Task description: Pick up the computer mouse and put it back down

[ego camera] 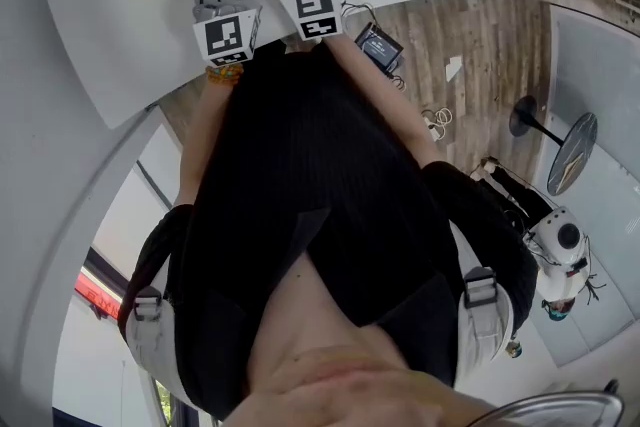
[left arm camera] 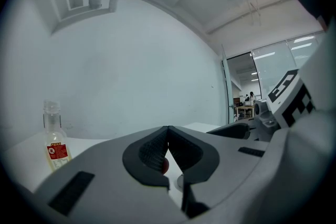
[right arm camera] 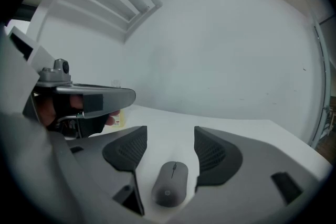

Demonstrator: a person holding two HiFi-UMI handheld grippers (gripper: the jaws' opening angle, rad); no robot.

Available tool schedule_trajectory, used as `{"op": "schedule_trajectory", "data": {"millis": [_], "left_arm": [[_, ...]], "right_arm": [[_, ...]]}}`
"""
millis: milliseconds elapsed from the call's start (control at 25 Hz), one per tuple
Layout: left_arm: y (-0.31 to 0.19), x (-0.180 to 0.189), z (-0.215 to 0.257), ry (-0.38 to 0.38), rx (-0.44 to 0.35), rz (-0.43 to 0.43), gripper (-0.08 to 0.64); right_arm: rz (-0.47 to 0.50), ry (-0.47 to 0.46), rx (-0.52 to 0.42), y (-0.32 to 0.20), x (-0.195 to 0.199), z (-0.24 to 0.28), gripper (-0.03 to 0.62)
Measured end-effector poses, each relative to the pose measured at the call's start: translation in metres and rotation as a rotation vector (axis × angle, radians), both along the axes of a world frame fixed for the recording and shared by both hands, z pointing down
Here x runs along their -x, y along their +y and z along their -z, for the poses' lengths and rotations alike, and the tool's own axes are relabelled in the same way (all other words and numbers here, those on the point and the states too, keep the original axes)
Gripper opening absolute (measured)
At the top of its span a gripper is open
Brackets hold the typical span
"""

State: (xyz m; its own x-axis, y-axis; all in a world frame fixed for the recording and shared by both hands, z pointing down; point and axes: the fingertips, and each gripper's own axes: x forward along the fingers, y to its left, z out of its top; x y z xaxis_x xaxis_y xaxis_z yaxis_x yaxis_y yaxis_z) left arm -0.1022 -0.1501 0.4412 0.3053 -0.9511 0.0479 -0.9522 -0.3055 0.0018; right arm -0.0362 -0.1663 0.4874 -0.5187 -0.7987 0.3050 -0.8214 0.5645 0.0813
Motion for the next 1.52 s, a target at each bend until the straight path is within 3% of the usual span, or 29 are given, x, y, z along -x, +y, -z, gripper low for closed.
{"op": "schedule_trajectory", "data": {"millis": [320,440,560,720,840,1520], "left_arm": [[0.019,-0.012,0.03,-0.049,-0.041,0.095,0.014],[0.029,-0.013,0.034,-0.061,-0.047,0.135,0.014],[0.04,-0.017,0.038,-0.061,-0.05,0.179,0.014],[0.051,-0.031,0.048,-0.065,-0.078,0.22,0.014],[0.065,-0.046,0.05,-0.069,-0.077,0.24,0.014],[0.149,-0.12,0.034,-0.092,-0.059,0.295,0.014]], "right_arm": [[0.06,-0.16,-0.059,0.007,-0.019,0.039,0.282],[0.078,-0.173,-0.12,0.015,-0.024,0.053,0.176],[0.108,-0.21,-0.152,0.025,-0.032,0.067,0.175],[0.124,-0.229,-0.217,0.037,-0.048,0.089,0.083],[0.145,-0.266,-0.242,0.055,-0.063,0.098,0.075],[0.226,-0.223,-0.236,0.133,-0.126,0.075,0.04]]}}
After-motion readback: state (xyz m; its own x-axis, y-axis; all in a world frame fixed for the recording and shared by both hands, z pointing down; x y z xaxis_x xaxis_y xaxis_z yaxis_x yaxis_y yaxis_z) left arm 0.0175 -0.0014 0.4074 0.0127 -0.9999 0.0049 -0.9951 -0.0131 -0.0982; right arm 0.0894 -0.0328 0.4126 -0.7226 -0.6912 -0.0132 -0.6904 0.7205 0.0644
